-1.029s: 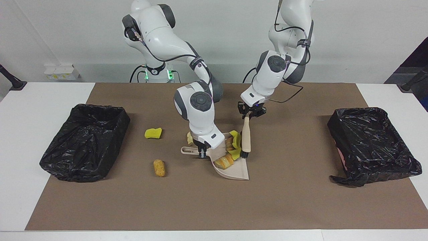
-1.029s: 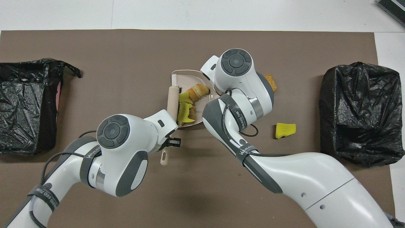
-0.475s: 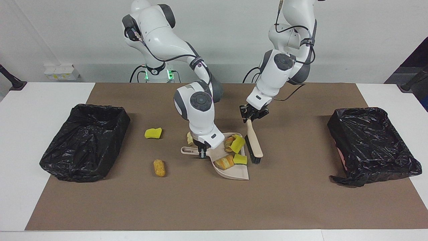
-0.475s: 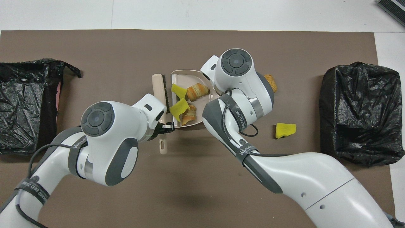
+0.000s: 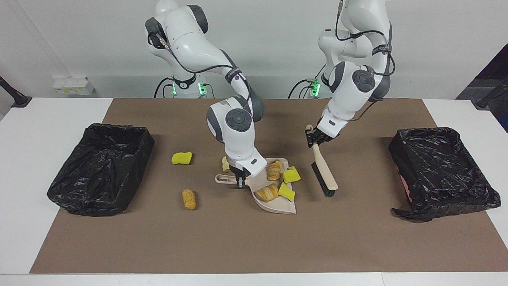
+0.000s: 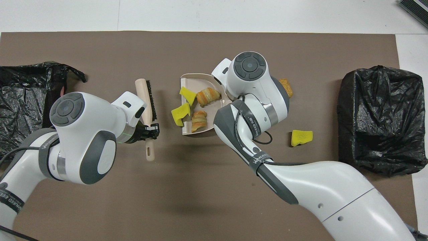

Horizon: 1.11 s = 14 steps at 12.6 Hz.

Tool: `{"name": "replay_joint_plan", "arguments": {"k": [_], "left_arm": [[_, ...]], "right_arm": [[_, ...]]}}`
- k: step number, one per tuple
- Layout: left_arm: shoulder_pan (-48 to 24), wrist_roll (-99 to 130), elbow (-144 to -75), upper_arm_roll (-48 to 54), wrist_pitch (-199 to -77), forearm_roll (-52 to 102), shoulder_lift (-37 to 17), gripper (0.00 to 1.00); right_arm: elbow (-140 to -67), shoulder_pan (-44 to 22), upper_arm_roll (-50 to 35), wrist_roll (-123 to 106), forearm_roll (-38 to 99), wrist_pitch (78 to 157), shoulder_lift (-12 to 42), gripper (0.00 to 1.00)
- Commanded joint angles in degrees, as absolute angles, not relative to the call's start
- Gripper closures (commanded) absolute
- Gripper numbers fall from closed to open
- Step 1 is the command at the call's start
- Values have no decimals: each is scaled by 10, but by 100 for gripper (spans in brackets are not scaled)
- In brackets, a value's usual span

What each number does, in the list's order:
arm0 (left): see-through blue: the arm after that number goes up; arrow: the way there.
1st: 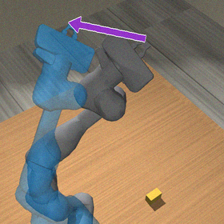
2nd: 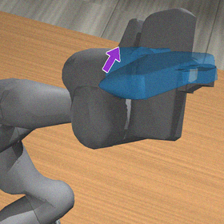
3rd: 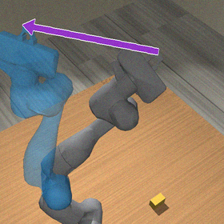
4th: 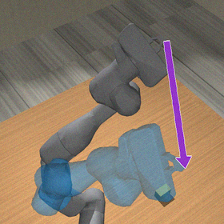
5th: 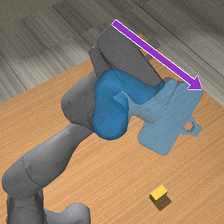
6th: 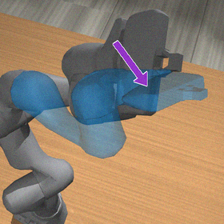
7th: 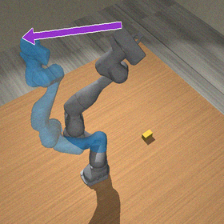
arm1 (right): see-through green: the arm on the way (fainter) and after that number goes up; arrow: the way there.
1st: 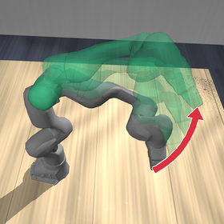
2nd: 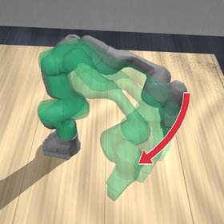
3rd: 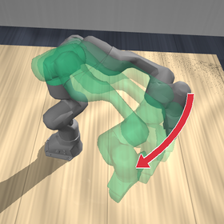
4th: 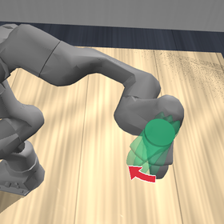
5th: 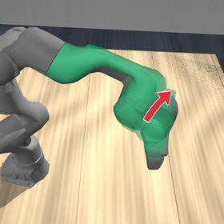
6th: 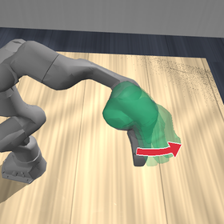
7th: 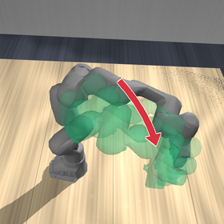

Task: Sweep and dump trash in bin
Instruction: 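Sweep the remaining crumbs into the held dustpan with the left gripper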

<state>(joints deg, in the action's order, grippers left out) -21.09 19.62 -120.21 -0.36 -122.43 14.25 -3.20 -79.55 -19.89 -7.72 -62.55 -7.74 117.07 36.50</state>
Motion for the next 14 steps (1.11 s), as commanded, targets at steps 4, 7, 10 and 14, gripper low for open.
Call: {"name": "replay_joint_plan", "arguments": {"k": [4, 7, 10, 14], "left_arm": [[-257, 183, -1212, 3, -1252, 130, -71, 100], [-320, 190, -1212, 4, -1303, 132, -86, 100], [-341, 191, -1202, 4, -1313, 137, -89, 100], [-297, 184, -1205, -1, -1275, 131, -87, 100]], "right_arm": [[-797, -194, -83, -628, -67, 1185, 368, 100], [-797, -194, -83, -627, -66, 1185, 369, 100], [-797, -194, -83, -627, -66, 1188, 368, 100], [-797, -194, -83, -625, -66, 1191, 370, 100]]}}
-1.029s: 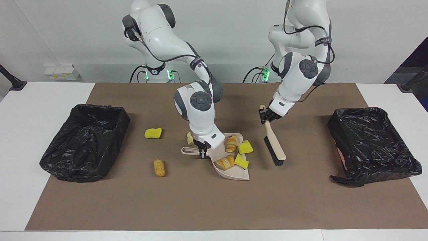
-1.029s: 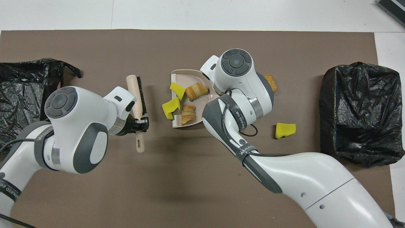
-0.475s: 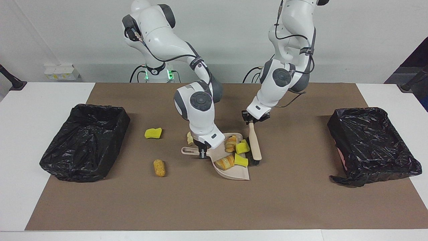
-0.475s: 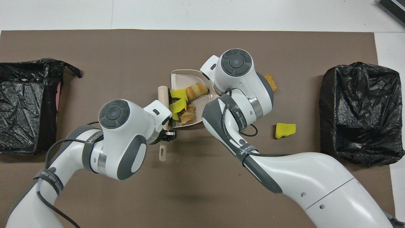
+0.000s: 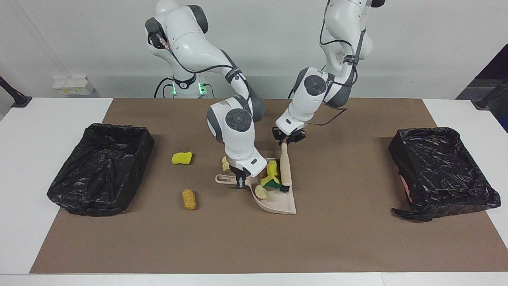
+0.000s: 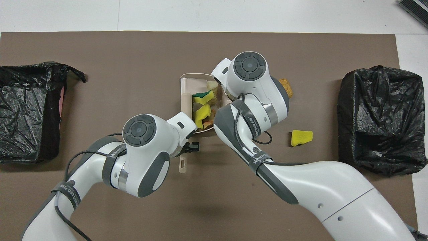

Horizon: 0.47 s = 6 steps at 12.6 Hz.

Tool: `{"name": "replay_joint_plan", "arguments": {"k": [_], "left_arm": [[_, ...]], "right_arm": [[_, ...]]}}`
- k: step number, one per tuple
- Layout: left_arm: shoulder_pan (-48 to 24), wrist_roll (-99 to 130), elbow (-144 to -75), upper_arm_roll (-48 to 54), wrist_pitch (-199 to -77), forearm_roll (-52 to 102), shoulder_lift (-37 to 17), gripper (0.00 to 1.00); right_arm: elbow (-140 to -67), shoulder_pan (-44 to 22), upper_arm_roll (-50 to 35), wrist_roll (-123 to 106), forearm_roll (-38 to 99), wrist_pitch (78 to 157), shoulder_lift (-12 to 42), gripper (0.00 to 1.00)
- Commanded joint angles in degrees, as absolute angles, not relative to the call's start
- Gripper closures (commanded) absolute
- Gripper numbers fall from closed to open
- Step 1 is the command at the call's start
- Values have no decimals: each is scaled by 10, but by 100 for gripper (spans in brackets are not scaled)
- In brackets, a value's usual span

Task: Sweep and dump trash in bin
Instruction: 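Sweep the remaining crumbs into the held dustpan with the left gripper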

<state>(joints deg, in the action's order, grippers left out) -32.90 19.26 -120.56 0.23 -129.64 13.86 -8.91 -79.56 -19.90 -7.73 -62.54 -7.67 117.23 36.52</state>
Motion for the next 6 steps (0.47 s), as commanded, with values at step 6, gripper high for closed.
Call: {"name": "replay_joint_plan", "arguments": {"k": [6], "left_arm": [[-229, 182, -1199, -1, -1214, 104, -77, 100]], "right_arm": [[-797, -192, -83, -616, -54, 1214, 372, 100]]}}
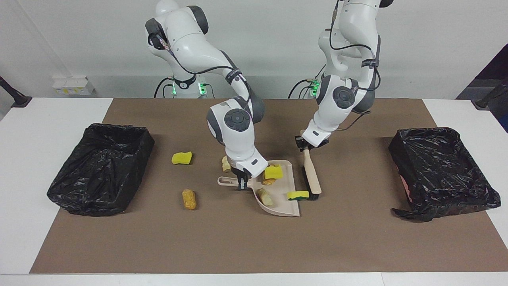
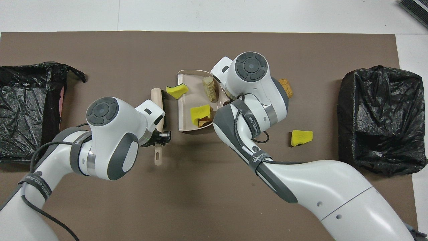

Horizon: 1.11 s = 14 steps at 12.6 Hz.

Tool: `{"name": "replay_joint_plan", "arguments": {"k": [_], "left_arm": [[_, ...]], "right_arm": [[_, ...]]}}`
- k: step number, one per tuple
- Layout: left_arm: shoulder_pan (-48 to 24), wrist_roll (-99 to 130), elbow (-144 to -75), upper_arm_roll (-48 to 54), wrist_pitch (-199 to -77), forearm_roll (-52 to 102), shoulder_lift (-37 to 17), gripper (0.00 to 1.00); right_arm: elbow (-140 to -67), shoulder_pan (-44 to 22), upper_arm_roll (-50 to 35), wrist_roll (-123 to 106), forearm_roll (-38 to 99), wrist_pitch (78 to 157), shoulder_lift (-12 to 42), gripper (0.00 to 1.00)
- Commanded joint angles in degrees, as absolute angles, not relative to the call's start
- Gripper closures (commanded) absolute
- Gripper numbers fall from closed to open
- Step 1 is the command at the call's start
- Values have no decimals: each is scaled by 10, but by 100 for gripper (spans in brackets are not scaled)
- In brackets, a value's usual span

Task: Sweep and dump trash in bin
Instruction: 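Sweep the remaining crumbs into the held dustpan with the left gripper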

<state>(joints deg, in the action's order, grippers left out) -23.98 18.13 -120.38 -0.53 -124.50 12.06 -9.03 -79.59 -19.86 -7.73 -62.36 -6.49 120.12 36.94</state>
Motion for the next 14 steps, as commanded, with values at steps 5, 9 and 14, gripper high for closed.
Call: {"name": "replay_joint_plan", "arguments": {"k": [5, 9, 14], "left_arm": [[-216, 147, -1203, -1, -1214, 104, -65, 100], [-207, 127, -1202, -1, -1261, 105, -81, 100], [-199, 125, -1180, 1, -1291, 106, -112, 100]], "right_arm": [[-802, -178, -84, -612, -33, 1245, 368, 100], [-802, -178, -84, -612, -33, 1247, 366, 100], [-803, -183, -82, -614, -62, 1205, 360, 100]]}}
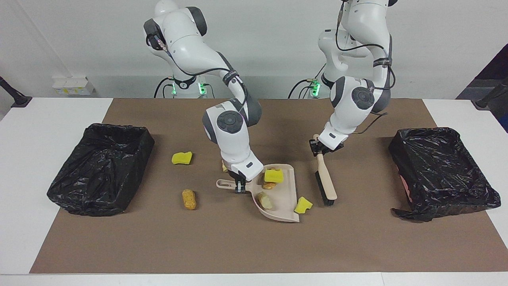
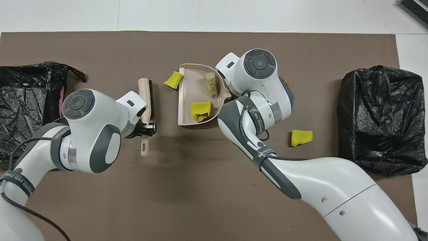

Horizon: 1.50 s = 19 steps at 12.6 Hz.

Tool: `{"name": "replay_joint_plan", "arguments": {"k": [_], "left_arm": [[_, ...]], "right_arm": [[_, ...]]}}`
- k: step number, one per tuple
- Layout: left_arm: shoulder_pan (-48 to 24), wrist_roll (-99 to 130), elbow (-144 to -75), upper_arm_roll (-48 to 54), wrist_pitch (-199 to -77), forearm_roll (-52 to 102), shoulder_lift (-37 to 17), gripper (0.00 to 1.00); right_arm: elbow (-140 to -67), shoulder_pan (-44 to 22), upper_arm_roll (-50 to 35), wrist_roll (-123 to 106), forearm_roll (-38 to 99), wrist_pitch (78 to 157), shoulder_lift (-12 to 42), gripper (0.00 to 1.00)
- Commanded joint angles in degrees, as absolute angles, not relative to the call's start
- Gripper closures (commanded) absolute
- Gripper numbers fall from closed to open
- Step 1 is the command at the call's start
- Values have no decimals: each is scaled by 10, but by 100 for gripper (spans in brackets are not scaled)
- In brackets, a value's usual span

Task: Sweep and dump trash in bin
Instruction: 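Sweep the remaining crumbs into the held dustpan with the left gripper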

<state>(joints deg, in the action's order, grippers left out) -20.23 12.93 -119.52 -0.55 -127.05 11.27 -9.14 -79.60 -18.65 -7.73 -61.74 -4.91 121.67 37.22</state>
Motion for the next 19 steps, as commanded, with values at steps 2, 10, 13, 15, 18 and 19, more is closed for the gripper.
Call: {"name": "replay_joint_plan", "arguments": {"k": [2, 10, 13, 15, 18, 19], "left_arm": [[-204, 121, -1178, 3, -1297, 105, -119, 100], [-297, 99, -1167, 6, -1330, 120, -118, 100], [-280, 87, -1168, -1, -1304, 119, -113, 100], [-237, 79, -1170, -1, -1282, 119, -100, 100], [-224, 133, -1177, -2, -1194, 117, -60, 100], [-224, 161, -1179, -2, -1160, 109, -47, 100]], "right_arm": [[-803, -184, -82, -614, -81, 1194, 359, 100], [-803, -184, -82, -615, -89, 1186, 357, 100], [-803, -184, -83, -616, -89, 1186, 357, 100], [-800, -181, -83, -618, -88, 1187, 358, 100], [-798, -178, -83, -618, -85, 1189, 358, 100], [-798, -178, -83, -618, -84, 1189, 358, 100]]}}
